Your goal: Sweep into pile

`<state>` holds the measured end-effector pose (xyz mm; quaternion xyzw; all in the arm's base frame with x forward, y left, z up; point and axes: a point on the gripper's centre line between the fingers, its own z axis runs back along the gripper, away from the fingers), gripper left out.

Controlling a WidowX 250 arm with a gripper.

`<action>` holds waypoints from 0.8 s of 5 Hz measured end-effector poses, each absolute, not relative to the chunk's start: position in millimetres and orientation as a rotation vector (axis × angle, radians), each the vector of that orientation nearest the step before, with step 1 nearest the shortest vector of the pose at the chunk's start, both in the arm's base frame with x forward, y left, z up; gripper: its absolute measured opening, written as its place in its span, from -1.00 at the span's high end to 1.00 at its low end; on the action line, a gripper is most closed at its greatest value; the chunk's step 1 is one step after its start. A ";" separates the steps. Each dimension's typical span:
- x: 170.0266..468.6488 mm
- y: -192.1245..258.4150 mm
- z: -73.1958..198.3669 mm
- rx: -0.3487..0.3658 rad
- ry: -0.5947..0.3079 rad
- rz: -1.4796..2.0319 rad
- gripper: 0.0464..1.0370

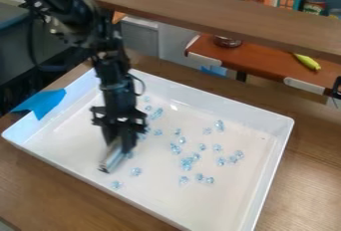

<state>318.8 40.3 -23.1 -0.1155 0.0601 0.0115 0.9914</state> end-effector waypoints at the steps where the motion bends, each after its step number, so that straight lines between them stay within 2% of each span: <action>1: 318.1 4.6 -21.7 -0.284 0.150 0.015 0.32; 4: 312.1 -87.4 -18.3 -0.362 0.174 -0.068 0.32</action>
